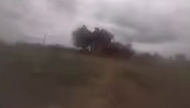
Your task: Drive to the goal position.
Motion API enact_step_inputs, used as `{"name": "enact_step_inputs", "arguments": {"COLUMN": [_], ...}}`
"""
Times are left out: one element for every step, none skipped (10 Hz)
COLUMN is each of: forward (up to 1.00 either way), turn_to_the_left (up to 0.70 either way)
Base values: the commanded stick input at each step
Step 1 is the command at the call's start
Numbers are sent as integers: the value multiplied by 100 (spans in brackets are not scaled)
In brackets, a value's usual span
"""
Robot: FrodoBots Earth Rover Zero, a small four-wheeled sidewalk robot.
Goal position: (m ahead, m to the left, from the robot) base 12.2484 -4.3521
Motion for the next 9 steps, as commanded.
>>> {"name": "enact_step_inputs", "arguments": {"forward": [70, 70, 70, 70, 70, 70, 70, 70, 70], "turn_to_the_left": [-27, -27, -27, -27, -27, -27, -27, -27, -27]}}
